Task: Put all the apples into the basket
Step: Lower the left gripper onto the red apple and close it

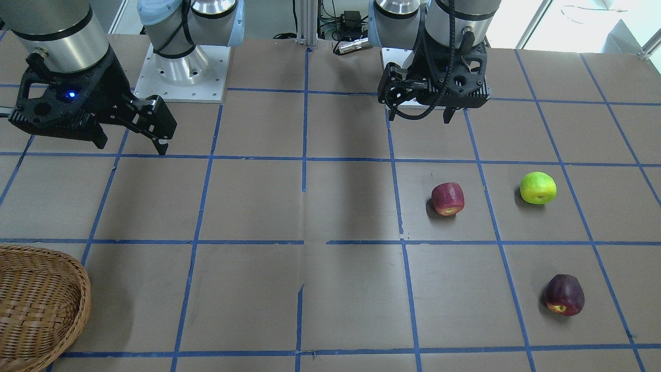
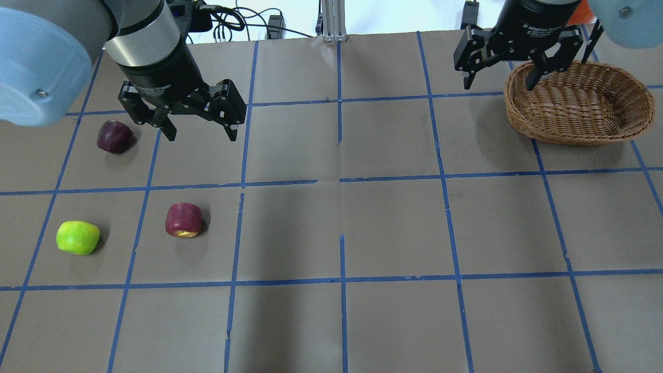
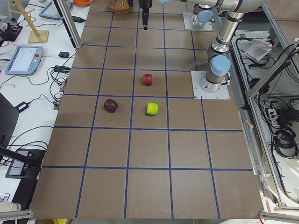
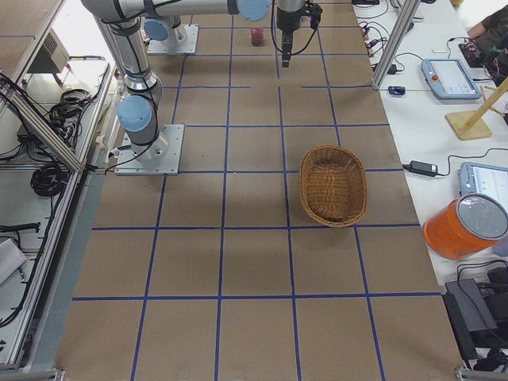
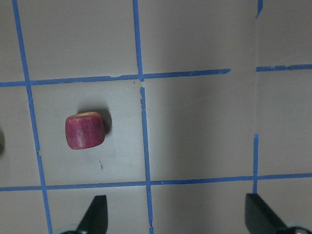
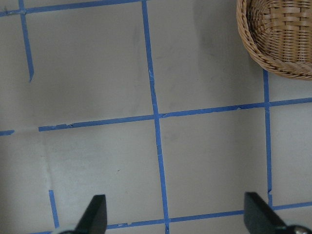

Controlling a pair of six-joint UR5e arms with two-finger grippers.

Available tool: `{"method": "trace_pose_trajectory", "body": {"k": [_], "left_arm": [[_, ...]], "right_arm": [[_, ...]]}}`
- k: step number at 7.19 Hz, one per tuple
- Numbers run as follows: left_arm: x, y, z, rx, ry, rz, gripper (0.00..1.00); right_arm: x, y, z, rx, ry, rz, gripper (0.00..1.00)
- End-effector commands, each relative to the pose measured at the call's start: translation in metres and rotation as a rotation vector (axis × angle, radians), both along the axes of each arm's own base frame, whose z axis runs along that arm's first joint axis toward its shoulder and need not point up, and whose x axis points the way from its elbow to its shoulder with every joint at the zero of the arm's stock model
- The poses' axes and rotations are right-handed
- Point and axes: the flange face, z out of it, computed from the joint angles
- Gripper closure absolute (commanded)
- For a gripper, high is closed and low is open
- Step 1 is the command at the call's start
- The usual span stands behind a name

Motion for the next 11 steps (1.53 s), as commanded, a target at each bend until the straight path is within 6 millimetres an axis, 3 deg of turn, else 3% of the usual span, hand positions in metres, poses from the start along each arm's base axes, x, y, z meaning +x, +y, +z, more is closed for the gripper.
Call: {"method": "trace_pose_trajectory", "body": {"k": [1,3,4,5,7,9,11], "left_arm": [[0.007,-0.006,-0.032,0.056,-0.016,-0.008,0.00],[0.085,-0.013,-0.098,0.151,-0.001,0.053,0.00],[0.121,-0.014,-0.148,0.175,0.014,0.027,0.00],[0.140,-0.007,-0.189,0.134,0.012,0.044,0.00],[0.167,0.009,-0.261,0.080,0.018,-0.055,0.00],[0.167,0.011,-0.297,0.106,0.026,-0.044,0.00],[0.167,0.008,-0.320,0.151,0.044,-0.038,0.00]], "right_arm": [[0.000,0.006,0.010,-0.014,-0.002,0.002,0.00],[0.002,0.013,0.006,0.005,-0.001,0.007,0.00],[0.004,0.015,0.007,0.007,-0.008,0.010,0.00],[0.004,0.015,0.009,0.002,-0.007,0.010,0.00],[0.004,0.015,0.007,0.005,-0.002,0.010,0.00],[0.004,0.014,0.005,0.012,-0.005,0.010,0.00],[0.004,0.013,0.002,0.021,-0.005,0.010,0.00]]}}
